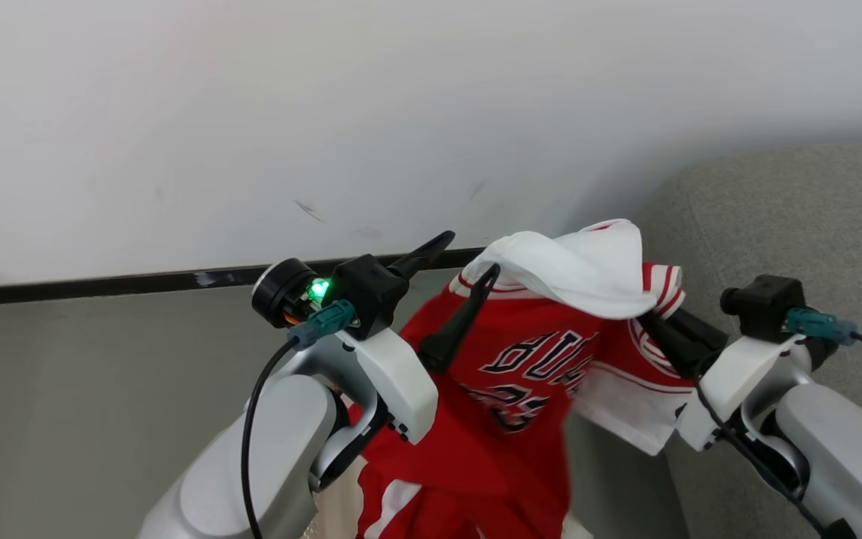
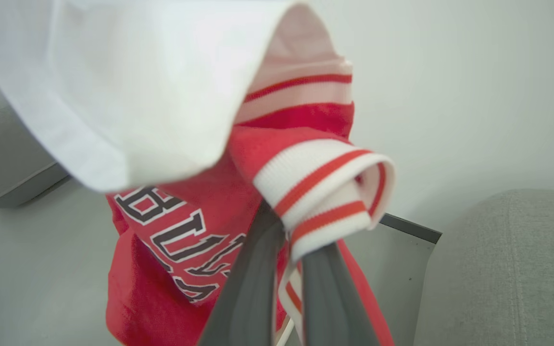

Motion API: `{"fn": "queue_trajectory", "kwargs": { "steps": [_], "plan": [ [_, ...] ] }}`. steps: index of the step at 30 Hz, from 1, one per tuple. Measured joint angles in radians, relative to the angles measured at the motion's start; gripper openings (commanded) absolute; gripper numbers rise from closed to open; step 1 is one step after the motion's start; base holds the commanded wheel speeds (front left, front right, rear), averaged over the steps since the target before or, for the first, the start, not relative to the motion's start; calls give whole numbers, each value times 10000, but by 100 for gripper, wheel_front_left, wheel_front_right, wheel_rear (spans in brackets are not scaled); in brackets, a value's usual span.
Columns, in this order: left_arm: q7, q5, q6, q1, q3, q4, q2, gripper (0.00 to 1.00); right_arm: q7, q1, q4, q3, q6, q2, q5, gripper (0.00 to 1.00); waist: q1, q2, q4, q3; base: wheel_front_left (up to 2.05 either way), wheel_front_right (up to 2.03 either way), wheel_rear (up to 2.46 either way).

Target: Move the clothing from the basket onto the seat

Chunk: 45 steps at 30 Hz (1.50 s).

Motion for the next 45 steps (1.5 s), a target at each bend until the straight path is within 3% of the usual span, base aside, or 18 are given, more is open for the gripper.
{"fn": "queue_trajectory", "kwargs": {
  "steps": [10,45],
  "plan": [
    [-654,2,59,257,-31,238,-115,100,2,-1,-612,-1112,0,-568,-219,0,0,0,-557,77,0,0,0],
    [-1475,17,-17,742,-1011,800,-194,100,0,181,-2307,-2976,0,-2025,-642,0,0,0,-2759,147,0,0,0]
  ]
}}
